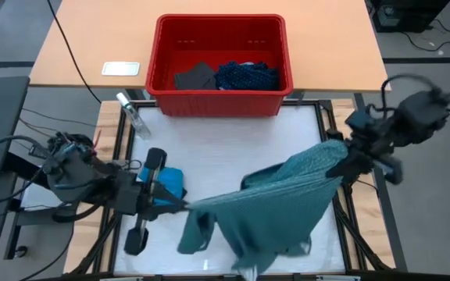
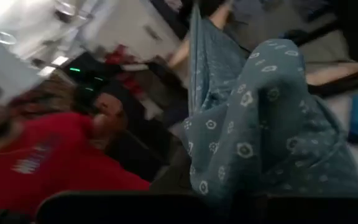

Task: Fold laundry
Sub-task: Fold the green polo shirt

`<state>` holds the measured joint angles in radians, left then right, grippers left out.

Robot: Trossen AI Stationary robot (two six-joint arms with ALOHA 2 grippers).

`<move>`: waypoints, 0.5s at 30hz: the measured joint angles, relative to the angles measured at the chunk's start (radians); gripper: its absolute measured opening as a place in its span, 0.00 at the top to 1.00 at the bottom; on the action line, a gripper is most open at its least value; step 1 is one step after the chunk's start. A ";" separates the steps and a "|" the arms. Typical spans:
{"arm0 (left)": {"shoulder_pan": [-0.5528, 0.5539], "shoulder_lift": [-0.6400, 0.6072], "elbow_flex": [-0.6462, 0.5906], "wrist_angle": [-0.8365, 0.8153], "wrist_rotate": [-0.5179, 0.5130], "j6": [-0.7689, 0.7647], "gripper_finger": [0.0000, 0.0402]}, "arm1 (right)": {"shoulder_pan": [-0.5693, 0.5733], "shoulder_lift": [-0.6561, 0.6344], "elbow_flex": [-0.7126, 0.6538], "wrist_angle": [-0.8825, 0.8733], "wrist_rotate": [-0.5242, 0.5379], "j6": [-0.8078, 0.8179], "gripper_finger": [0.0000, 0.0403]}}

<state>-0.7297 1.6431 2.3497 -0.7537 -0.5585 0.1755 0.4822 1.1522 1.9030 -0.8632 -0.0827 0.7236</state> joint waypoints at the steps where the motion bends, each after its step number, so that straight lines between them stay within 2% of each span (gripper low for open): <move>1: -0.002 -0.003 0.000 -0.042 -0.044 -0.010 1.00 | 0.010 0.008 0.000 -0.025 0.044 -0.001 0.98; 4: 0.014 -0.011 0.001 -0.297 -0.193 -0.168 1.00 | 0.008 0.021 0.001 -0.177 0.222 -0.001 0.98; 7: 0.121 0.001 -0.013 -0.614 -0.209 -0.417 1.00 | -0.065 0.039 -0.018 -0.385 0.434 0.017 0.98; 9: 0.215 0.012 -0.062 -0.773 -0.207 -0.547 1.00 | -0.157 0.059 -0.052 -0.495 0.486 0.016 0.97; 12: 0.372 0.007 -0.196 -0.797 -0.188 -0.593 1.00 | -0.335 0.083 -0.135 -0.517 0.499 -0.097 0.97; 15: 0.537 -0.009 -0.319 -0.737 -0.104 -0.550 1.00 | -0.502 0.106 -0.241 -0.376 0.478 -0.301 0.95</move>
<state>-0.1929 1.6342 2.0309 -1.4911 -0.6628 -0.3745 -0.0199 1.2586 1.6615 -1.2391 0.3949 0.4224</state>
